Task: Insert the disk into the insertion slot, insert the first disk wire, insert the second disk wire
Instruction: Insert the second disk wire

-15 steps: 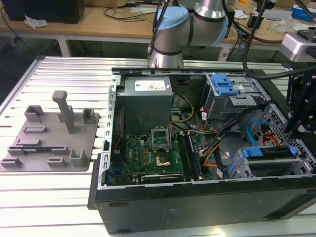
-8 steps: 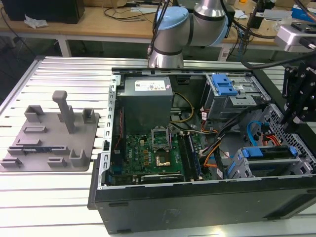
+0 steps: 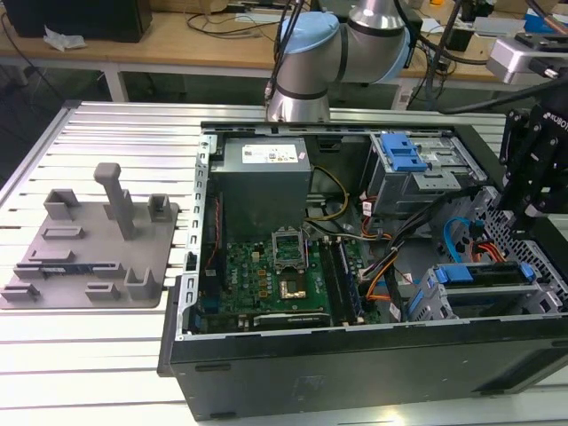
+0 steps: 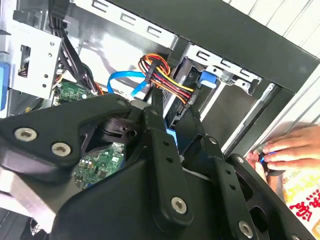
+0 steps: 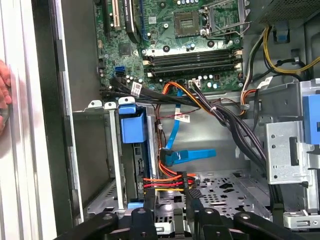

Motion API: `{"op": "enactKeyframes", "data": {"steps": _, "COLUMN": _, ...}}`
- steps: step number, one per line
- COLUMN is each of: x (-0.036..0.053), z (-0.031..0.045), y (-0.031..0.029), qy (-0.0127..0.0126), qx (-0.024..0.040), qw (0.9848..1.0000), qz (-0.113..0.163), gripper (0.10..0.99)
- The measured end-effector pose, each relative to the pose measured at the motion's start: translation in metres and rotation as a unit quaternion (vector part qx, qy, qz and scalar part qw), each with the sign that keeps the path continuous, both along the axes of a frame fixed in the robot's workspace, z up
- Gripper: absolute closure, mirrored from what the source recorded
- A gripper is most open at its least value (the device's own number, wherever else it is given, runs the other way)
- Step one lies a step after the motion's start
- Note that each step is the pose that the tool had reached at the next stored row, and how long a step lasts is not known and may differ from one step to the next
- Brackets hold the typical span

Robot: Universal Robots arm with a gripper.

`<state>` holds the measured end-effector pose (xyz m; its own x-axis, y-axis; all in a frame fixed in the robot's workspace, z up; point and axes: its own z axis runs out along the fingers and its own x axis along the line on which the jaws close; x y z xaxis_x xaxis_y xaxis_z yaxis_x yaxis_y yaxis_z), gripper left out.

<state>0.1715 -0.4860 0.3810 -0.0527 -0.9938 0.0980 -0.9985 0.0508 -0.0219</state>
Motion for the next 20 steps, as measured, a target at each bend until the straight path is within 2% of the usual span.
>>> {"op": "enactKeyframes", "data": {"steps": 1, "x": 0.0000, "z": 0.0000, "y": 0.0003, "qy": 0.0002, "qx": -0.0016, "qw": 1.0000, "qz": 0.000, "gripper": 0.706}}
{"op": "enactKeyframes", "data": {"steps": 4, "x": -0.0006, "z": 0.0001, "y": 0.0046, "qy": 0.0007, "qx": -0.0172, "qw": 0.9999, "qz": 0.000, "gripper": 0.706}}
{"op": "enactKeyframes", "data": {"steps": 6, "x": -0.0027, "z": -0.0002, "y": 0.0081, "qy": 0.0010, "qx": -0.0232, "qw": 0.9997, "qz": 0.000, "gripper": 0.706}}
{"op": "enactKeyframes", "data": {"steps": 10, "x": -0.0178, "z": -0.0018, "y": 0.0107, "qy": 0.0010, "qx": -0.0260, "qw": 0.9997, "qz": 0.000, "gripper": 0.706}}
{"op": "enactKeyframes", "data": {"steps": 20, "x": -0.0305, "z": -0.0091, "y": 0.0106, "qy": 0.0012, "qx": -0.0328, "qw": 0.9994, "qz": -0.006, "gripper": 0.706}}
